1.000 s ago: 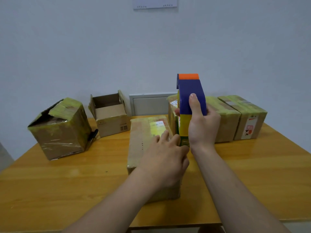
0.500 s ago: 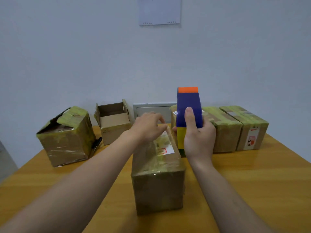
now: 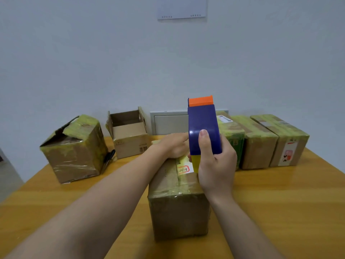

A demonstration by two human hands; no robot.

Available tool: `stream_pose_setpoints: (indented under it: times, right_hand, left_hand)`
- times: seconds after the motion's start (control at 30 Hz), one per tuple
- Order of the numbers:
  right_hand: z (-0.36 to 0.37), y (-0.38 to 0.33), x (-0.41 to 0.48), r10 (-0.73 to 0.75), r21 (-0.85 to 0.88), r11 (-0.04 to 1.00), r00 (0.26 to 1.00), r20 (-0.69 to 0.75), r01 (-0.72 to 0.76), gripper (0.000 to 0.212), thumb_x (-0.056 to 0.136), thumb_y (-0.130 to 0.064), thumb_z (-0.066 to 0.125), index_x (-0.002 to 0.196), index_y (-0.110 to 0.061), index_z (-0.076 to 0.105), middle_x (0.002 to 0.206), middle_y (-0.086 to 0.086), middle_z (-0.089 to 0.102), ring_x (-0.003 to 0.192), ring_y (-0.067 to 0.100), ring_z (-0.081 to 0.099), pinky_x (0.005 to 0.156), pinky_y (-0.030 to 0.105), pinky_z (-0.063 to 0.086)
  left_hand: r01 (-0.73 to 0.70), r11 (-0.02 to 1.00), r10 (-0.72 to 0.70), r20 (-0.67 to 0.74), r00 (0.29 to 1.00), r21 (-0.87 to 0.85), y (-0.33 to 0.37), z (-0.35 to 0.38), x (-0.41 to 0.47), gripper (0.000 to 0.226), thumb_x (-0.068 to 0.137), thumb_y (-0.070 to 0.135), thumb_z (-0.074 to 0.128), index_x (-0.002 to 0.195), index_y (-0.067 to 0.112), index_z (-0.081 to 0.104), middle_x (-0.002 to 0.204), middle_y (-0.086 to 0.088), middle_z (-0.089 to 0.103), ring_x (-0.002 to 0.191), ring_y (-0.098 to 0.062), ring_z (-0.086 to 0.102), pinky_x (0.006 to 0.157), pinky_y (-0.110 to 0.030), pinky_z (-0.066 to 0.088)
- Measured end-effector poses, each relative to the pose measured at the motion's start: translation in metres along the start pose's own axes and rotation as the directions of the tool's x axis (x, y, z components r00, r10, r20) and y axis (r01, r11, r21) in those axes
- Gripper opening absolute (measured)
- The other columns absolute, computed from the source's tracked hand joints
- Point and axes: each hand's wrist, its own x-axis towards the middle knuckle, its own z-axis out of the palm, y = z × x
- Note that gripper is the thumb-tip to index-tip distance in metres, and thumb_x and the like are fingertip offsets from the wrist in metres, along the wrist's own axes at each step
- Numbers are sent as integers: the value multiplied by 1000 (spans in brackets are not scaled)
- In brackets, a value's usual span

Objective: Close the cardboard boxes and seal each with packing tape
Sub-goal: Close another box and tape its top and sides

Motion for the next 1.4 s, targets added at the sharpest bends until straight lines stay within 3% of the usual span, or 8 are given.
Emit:
stream_pose_setpoints:
  times: [0.17, 0.33, 0.5, 0.7, 0.87, 1.03, 1.23, 1.4]
  right_hand:
    - [-4, 1, 0, 25, 43, 999, 999, 25, -26, 37, 93, -57, 55, 88, -22, 66, 81, 4, 68, 70, 32, 66, 62, 60, 56]
    - [-3, -3, 1, 52, 26, 998, 998, 44, -53, 25, 92, -60, 54, 88, -38, 67, 84, -5, 69, 75, 27, 68, 66, 60, 58]
    - [-6, -1, -1, 67, 52, 996, 996, 51, -70, 35, 91, -61, 53, 98, -28, 66, 88, -4, 71, 78, 23, 70, 69, 52, 61]
    - [-3, 1, -5, 59, 71, 996, 997, 48, -62, 32, 91, -60, 56, 96, -30, 66, 87, -5, 70, 78, 27, 69, 68, 61, 59]
    - [-4, 1, -8, 59, 67, 996, 998, 37, -61, 35, 90, -62, 55, 99, -30, 65, 88, -8, 70, 80, 26, 69, 71, 58, 60]
    - [-2, 3, -7, 22, 52, 998, 999, 40, -24, 36, 91, -61, 55, 97, -27, 66, 84, -3, 69, 76, 28, 68, 67, 60, 59]
    - [-6, 4, -7, -17, 22, 1000, 992, 124, 15, 28, 93, -59, 56, 94, -33, 66, 82, -2, 68, 75, 31, 68, 67, 59, 57]
    - [-23, 6, -5, -116, -43, 992, 993, 13, 117, 40, 95, -50, 57, 83, -13, 64, 67, -2, 61, 61, 16, 58, 57, 30, 46]
  left_hand:
    - [263, 963, -262, -22, 965, 65, -17, -17, -24, 96, 70, 96, 27, 130, 30, 60, 125, 3, 68, 113, -24, 64, 101, -50, 52]
    - [353, 901, -393, -130, 910, -251, -25, -13, -43, 62, 90, 74, 58, 95, 15, 75, 95, -4, 75, 89, -23, 71, 84, -43, 60]
    - [161, 522, -485, -137, 864, -837, -30, 1, -58, 22, 101, 35, 65, 112, 18, 73, 111, -6, 72, 88, -17, 71, 59, -23, 54]
    - [181, 253, -513, 27, 858, -950, -33, 23, -90, 41, 107, 49, 49, 140, 25, 51, 123, -13, 64, 113, -31, 67, 88, -40, 57]
    - [88, 501, -426, -157, 891, -861, -1, 27, -136, 49, 107, 42, 51, 153, 38, 34, 137, 10, 55, 109, -8, 61, 80, -21, 53]
    - [17, 897, -184, -337, 923, -442, 26, 49, -193, 72, 80, 80, 63, 146, 55, 47, 164, 26, 21, 145, -4, 27, 114, -37, 41]
    - [138, 947, -232, -317, 920, -290, 25, 47, -187, 97, 57, 62, 92, 143, 56, 48, 164, 30, 19, 151, -10, 27, 115, -46, 46]
    - [184, 947, -269, -339, 901, -263, 12, 46, -169, 99, 54, 67, 91, 142, 60, 46, 172, 18, 6, 153, -22, 29, 114, -47, 45]
